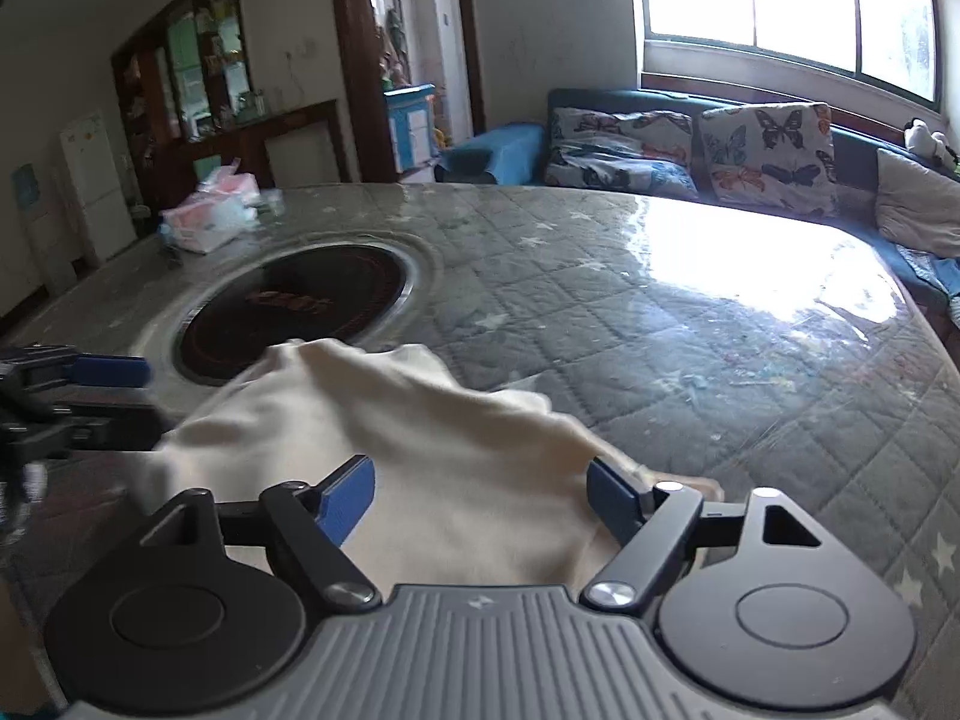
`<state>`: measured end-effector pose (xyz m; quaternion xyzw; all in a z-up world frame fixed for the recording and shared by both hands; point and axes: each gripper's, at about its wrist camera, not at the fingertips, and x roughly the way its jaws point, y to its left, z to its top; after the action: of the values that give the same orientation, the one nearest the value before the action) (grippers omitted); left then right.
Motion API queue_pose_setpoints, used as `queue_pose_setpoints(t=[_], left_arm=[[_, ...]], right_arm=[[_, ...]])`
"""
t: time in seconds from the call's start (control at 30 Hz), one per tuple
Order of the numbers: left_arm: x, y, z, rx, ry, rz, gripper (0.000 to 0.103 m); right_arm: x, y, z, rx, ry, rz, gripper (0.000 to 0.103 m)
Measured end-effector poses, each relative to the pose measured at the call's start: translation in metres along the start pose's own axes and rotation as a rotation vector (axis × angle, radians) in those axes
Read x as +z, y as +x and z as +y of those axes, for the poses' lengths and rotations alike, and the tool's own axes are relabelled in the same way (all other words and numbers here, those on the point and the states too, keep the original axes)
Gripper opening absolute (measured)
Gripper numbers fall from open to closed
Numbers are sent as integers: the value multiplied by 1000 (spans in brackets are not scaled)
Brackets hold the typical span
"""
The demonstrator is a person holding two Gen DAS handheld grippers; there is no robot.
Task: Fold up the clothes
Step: 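Open the right gripper wide and grasp the folded sweatshirt end while the left gripper opens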
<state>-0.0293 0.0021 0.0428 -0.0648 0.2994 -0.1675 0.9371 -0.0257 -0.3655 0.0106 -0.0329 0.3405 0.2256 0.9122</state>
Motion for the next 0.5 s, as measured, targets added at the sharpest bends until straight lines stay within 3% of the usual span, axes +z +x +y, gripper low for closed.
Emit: queue_pose_setpoints(t=[0.17,0.33,0.5], left_arm=[[3,2,6,-2,-21,-2,103],[5,6,11,16,-32,-4,103],[4,12,14,52,-37,17,103]], right_arm=[[4,15,-7,16,19,43,83],[15,10,1,20,-12,9,103],[39,23,14,3,-53,10,103]])
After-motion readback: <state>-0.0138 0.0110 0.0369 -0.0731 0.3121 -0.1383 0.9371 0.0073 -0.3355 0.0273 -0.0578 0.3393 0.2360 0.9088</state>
